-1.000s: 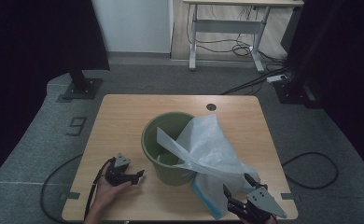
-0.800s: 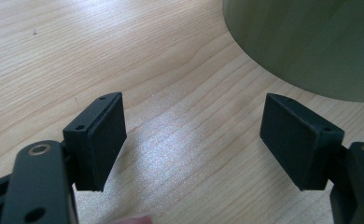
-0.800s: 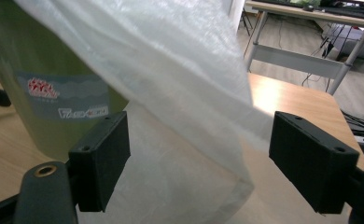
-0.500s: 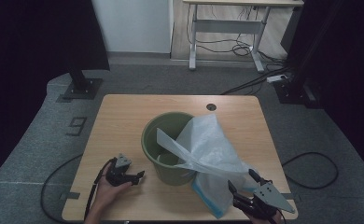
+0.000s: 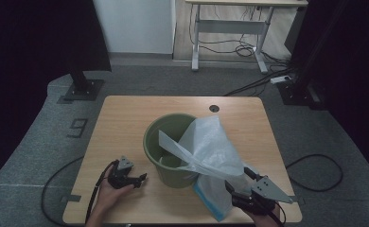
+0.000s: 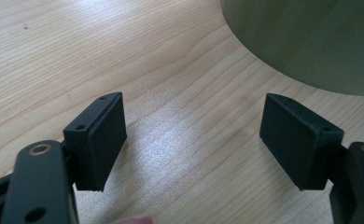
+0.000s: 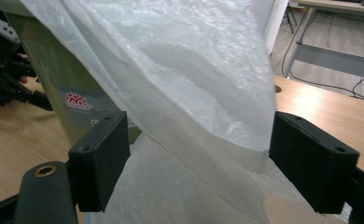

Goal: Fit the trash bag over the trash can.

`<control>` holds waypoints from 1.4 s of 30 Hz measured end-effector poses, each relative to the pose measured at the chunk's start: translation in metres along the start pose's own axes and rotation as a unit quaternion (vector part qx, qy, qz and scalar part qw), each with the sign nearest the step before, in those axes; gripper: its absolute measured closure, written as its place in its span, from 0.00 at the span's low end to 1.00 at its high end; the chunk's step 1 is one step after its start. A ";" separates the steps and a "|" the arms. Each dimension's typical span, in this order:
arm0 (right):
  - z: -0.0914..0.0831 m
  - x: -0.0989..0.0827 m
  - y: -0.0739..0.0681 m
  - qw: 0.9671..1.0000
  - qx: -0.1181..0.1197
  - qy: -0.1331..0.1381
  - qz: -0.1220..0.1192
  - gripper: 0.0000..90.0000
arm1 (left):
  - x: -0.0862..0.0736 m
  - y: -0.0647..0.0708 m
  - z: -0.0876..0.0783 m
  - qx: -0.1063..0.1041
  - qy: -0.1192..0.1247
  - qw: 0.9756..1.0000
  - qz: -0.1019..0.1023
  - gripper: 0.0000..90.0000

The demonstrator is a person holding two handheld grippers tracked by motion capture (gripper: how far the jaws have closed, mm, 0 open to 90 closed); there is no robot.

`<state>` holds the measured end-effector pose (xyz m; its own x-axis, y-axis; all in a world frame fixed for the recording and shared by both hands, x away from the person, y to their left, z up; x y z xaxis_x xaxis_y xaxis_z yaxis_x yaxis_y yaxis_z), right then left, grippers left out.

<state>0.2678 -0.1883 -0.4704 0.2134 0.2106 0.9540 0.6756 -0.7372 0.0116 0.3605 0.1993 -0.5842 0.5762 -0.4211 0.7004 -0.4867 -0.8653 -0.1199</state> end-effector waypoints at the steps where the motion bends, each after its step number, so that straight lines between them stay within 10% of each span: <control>1: 0.001 0.000 -0.001 1.000 0.001 -0.002 0.000 0.22 | 0.000 0.000 0.000 0.000 0.000 1.000 0.000 0.25; 7: 0.012 -0.007 -0.004 1.000 -0.014 -0.017 -0.001 0.32 | 0.000 0.000 0.000 0.001 0.000 1.000 0.001 0.25; 19: -0.001 -0.005 0.014 0.996 -0.083 0.019 0.026 0.96 | 0.004 -0.003 -0.005 0.021 0.002 1.000 -0.015 0.26; 26: -0.006 0.032 0.012 0.996 -0.070 0.059 0.014 0.99 | 0.012 0.000 -0.024 0.024 0.014 1.000 0.006 0.30; 31: 0.003 0.056 0.007 0.996 -0.050 0.075 0.006 0.99 | 0.017 0.000 -0.046 -0.012 0.023 1.000 0.003 0.32; 42: 0.017 0.089 0.000 0.995 -0.033 0.092 -0.023 0.99 | 0.052 0.008 -0.137 -0.036 0.092 0.995 0.020 0.32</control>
<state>0.2987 -0.1583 -0.3903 0.0464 0.1273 0.9908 0.6323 -0.7716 0.0696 0.2972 0.2079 -0.4524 0.4277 -0.3927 0.8141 -0.5564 -0.8242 -0.1053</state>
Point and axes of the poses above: each handheld gripper's, and its own axes: z roughly forward along the jaws, x roughly out of its top, y roughly to its right, the point moved 6 cm from there along z, roughly forward along the jaws, and after that the axes turned 11 degrees about x, right-handed, at the moved point
